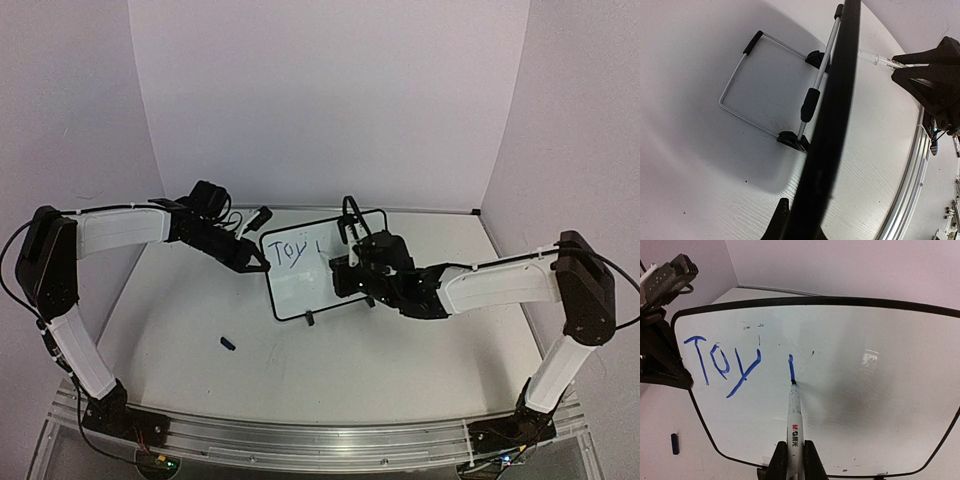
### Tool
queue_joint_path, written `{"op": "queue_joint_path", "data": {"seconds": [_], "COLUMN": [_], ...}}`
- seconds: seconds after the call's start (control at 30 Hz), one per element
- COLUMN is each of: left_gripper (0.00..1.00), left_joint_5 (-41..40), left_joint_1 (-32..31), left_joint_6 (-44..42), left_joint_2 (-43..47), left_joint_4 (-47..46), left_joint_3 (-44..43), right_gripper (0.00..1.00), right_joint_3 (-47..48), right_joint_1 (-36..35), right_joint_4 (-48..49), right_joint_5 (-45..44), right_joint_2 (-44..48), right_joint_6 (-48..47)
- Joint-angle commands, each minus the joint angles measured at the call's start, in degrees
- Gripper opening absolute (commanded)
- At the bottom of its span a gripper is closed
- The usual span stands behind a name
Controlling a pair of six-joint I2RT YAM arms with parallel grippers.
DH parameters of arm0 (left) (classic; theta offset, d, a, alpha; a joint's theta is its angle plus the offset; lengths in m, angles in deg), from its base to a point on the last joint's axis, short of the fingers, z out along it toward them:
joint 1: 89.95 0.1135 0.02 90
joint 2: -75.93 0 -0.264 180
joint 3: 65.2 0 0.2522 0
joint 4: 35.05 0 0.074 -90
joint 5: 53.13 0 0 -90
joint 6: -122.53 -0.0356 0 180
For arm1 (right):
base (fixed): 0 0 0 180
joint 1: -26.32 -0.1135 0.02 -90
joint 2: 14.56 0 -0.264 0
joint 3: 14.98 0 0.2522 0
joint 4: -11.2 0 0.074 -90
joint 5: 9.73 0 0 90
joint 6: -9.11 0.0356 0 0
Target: Write a sentence on the whiteboard
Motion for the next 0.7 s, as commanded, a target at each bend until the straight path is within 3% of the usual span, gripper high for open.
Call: {"op": "queue_joint_path", "data": {"seconds": [0.0,0.33,0.67], "left_gripper": [0.00,0.00,0.00], "left_joint_5": [-4.0,-4.0,-4.0], "left_joint_1": [-0.3,-0.3,-0.4], "left_joint_6": [-0.6,-0.6,-0.6], "left_joint_2": [-0.9,-0.9,-0.9], "left_joint_4": [1.6,1.6,1.6], "left_joint_3": [-1.4,-1.4,-1.4], "right_gripper": [0.00,0.00,0.00], "right_joint_3": [-1.2,-0.9,4.8], "right_joint_1": [0.3,-1.1,-1.2], "right_joint_4": [-0.4,-0.3,-0.9], "right_joint_5": [0.3,0.5,-2.8], "right_joint_2": [1.1,6.9,2.3], "right_joint_6": [1.4,-0.8,-2.9]}}
